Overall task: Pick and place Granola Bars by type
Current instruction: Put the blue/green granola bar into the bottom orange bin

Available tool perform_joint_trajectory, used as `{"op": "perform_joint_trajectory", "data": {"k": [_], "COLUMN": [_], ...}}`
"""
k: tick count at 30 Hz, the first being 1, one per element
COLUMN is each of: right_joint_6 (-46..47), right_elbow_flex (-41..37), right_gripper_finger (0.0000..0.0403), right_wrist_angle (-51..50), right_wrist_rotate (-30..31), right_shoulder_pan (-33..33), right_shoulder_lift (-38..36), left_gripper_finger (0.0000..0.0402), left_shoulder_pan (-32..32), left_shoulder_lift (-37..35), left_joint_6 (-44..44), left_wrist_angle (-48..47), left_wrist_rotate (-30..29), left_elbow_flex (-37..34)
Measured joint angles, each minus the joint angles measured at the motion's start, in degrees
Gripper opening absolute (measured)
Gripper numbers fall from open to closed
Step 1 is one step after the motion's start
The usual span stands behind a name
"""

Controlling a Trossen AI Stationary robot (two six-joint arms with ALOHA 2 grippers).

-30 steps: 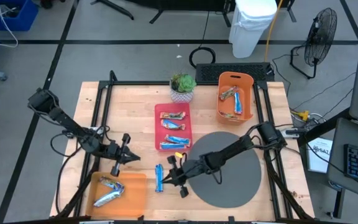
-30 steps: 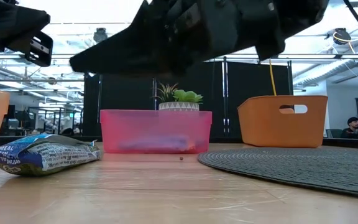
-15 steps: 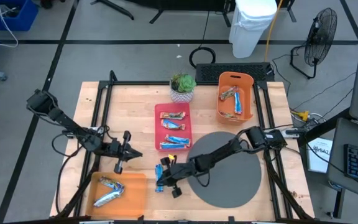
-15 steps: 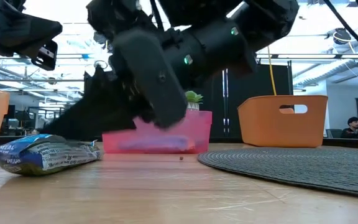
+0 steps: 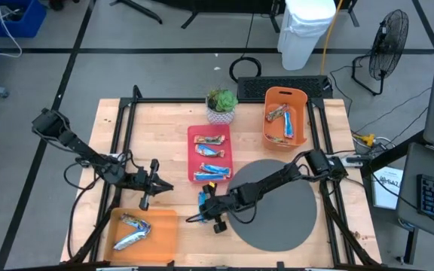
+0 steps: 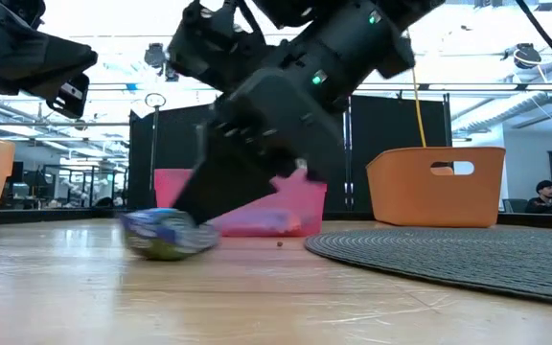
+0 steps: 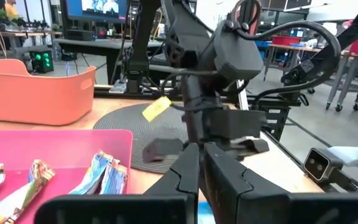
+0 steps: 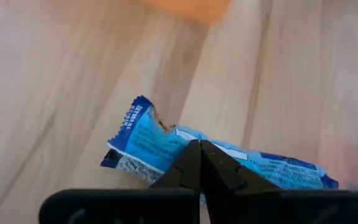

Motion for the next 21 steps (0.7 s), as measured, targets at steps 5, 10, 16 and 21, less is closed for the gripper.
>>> {"op": "perform_joint_trajectory", "data": {"k": [5, 10, 16, 21], "right_joint_6": [5.4, 8.6, 8.3, 4.0], "right_elbow_flex": [-0.1, -0.1, -0.2, -0.1], "right_gripper_finger": [0.0, 0.0, 0.0, 0.0], "right_wrist_angle": [-9.9, -17.0, -17.6, -12.8], "right_wrist_rotate": [0.0, 0.0, 0.0, 1.2], "right_shoulder_pan": [0.5, 1.6, 3.0, 3.6], "right_shoulder_lift": [-3.2, -4.9, -5.8, -6.8], "left_gripper_finger": [0.0013, 0.0008, 0.0032, 0.0034], "left_shoulder_pan": [0.0, 0.0, 0.0, 0.0], "left_shoulder_lift": [0.0, 0.0, 0.0, 0.0], "left_joint_6": [-0.1, -0.2, -0.5, -0.6], "left_wrist_angle": [0.0, -0.7, -1.3, -1.6], "left_wrist_rotate": [0.0, 0.0, -0.1, -0.5], "left_elbow_flex": [0.0, 0.0, 0.0, 0.0]}}
